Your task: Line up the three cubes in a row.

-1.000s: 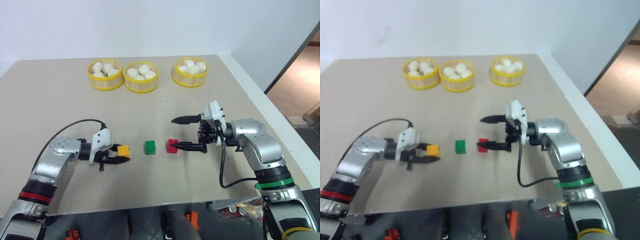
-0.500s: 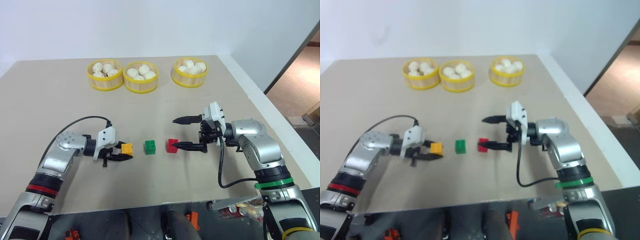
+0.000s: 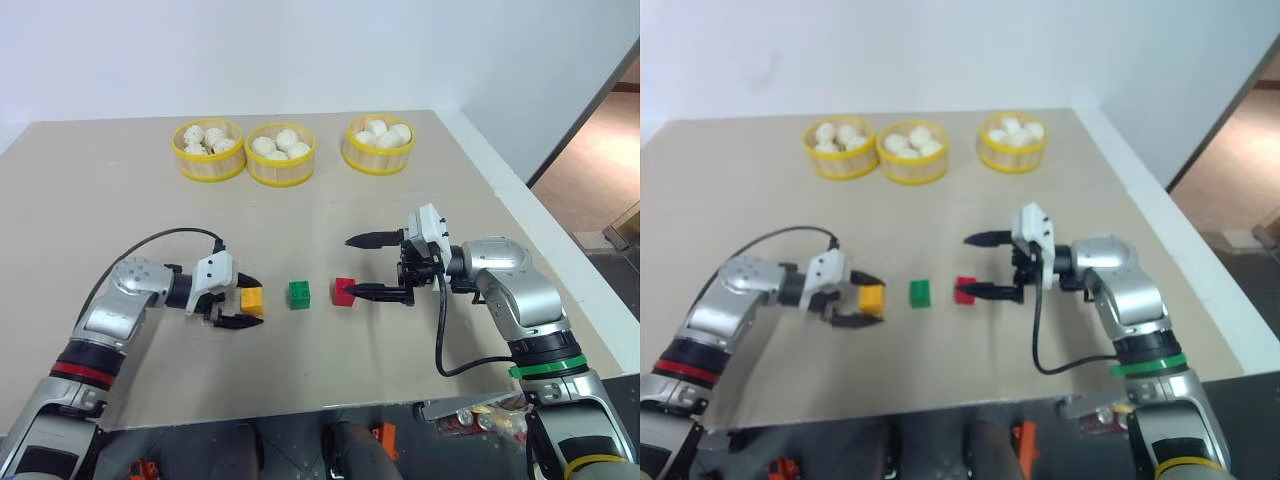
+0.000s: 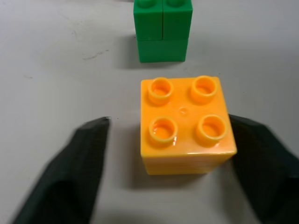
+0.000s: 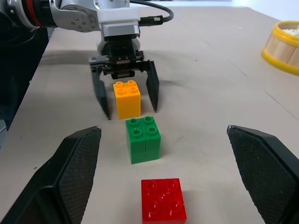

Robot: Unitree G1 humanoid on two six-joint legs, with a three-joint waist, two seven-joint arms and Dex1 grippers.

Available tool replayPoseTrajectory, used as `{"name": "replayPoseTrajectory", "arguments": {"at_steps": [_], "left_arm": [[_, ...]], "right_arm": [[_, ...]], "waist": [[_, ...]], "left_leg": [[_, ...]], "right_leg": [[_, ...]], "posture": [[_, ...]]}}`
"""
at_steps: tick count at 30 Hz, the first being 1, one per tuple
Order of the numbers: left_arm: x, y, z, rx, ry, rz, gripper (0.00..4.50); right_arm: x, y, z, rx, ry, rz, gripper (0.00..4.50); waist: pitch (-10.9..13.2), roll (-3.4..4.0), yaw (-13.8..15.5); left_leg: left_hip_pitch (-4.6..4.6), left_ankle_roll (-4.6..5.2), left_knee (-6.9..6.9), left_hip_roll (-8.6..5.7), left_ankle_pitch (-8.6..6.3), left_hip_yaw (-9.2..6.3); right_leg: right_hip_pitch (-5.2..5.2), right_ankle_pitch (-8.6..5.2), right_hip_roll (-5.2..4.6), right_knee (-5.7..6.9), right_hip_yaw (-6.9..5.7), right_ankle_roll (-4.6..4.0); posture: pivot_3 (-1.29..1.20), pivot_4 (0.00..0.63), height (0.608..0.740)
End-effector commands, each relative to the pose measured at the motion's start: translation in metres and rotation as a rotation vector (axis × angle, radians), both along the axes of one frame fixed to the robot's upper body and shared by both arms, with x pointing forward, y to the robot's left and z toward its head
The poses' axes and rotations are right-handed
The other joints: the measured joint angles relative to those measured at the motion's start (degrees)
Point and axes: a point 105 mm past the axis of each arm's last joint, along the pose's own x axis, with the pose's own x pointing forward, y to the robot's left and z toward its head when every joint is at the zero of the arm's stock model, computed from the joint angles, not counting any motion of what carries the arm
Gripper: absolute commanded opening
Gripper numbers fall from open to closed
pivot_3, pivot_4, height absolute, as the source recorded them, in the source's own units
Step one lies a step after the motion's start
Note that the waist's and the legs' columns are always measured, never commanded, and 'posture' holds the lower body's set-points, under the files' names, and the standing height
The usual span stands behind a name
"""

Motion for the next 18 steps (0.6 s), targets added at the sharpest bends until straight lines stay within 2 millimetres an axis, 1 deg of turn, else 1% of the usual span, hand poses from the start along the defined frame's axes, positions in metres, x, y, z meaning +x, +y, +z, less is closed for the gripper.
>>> {"name": "replayPoseTrajectory", "arguments": {"at_steps": [1, 5, 7, 9, 11, 12, 13, 15, 16, 18], "left_arm": [[-0.007, -0.002, 0.044, -0.081, -0.081, -0.009, 4.48], [-0.015, -0.002, 0.08, -0.193, -0.066, 0.055, 4.48], [-0.011, 0.004, 0.098, -0.263, -0.059, 0.138, 4.48], [0.004, 0.017, 0.113, -0.342, -0.113, 0.267, 4.48], [0.017, 0.032, 0.113, -0.358, -0.144, 0.383, 4.48], [0.023, 0.039, 0.109, -0.353, -0.171, 0.429, 4.48], [0.031, 0.048, 0.104, -0.346, -0.215, 0.505, 4.48], [0.046, 0.065, 0.089, -0.318, -0.256, 0.65, 4.48], [0.05, 0.069, 0.082, -0.319, -0.262, 0.682, 4.48], [0.052, 0.072, 0.073, -0.337, -0.288, 0.7, 4.48]], "right_arm": [[-0.002, -0.001, 0.033, 0.114, -0.034, -0.022, 4.5], [0.004, -0.012, 0.041, 0.14, -0.032, -0.082, 4.5], [0.01, -0.018, 0.045, 0.157, -0.033, -0.123, 4.5], [0.019, -0.024, 0.045, 0.159, -0.055, -0.17, 4.5], [0.03, -0.03, 0.042, 0.152, -0.095, -0.226, 4.5], [0.035, -0.033, 0.038, 0.148, -0.11, -0.252, 4.5], [0.041, -0.036, 0.035, 0.148, -0.12, -0.283, 4.5], [0.051, -0.04, 0.027, 0.155, -0.118, -0.339, 4.5], [0.054, -0.042, 0.023, 0.154, -0.12, -0.356, 4.5], [0.059, -0.043, 0.017, 0.151, -0.124, -0.379, 4.5]], "waist": [[0.0, 0.0, 0.02], [0.0, 0.0, 0.04], [0.0, 0.0, 0.03], [0.0, 0.0, 0.04], [0.0, 0.0, 0.03], [0.0, 0.0, -0.01], [0.0, 0.0, -0.02], [0.0, 0.0, -0.01], [0.0, 0.0, -0.01], [0.0, 0.0, -0.01]], "left_leg": [[-0.02, 0.0, 0.0, 0.01, 0.0, -0.01], [-0.01, 0.0, 0.0, 0.0, 0.0, -0.03], [0.01, 0.0, 0.01, 0.0, 0.0, -0.03], [0.06, 0.01, 0.02, -0.02, 0.0, -0.03], [0.1, 0.04, 0.03, -0.02, 0.02, -0.03], [0.15, 0.04, 0.03, -0.02, 0.03, -0.03], [0.19, 0.04, 0.03, -0.02, 0.02, -0.02], [0.26, 0.04, 0.01, -0.02, 0.03, 0.01], [0.25, 0.04, 0.01, -0.02, 0.03, 0.01], [0.17, 0.04, 0.01, -0.01, 0.03, 0.03]], "right_leg": [[-0.01, 0.01, 0.0, 0.01, 0.0, 0.01], [0.03, 0.0, -0.02, 0.0, -0.01, 0.03], [0.04, 0.0, -0.03, 0.0, -0.01, 0.03], [0.07, 0.0, -0.03, 0.0, -0.01, 0.02], [0.1, 0.02, -0.01, 0.0, -0.01, -0.01], [0.14, 0.01, -0.01, 0.0, -0.01, -0.04], [0.17, -0.02, 0.0, 0.0, 0.0, -0.1], [0.23, -0.01, 0.0, 0.0, 0.03, -0.08], [0.22, 0.0, 0.0, 0.0, 0.04, -0.07], [0.15, 0.11, 0.01, 0.0, 0.06, 0.11]], "posture": [[0.0, 0.15, 0.74], [0.0, 0.15, 0.74], [0.0, 0.15, 0.74], [0.0, 0.15, 0.74], [0.0, 0.15, 0.74], [0.0, 0.15, 0.74], [0.0, 0.15, 0.74], [0.0, 0.15, 0.74], [0.0, 0.15, 0.74], [0.0, 0.15, 0.74]]}}
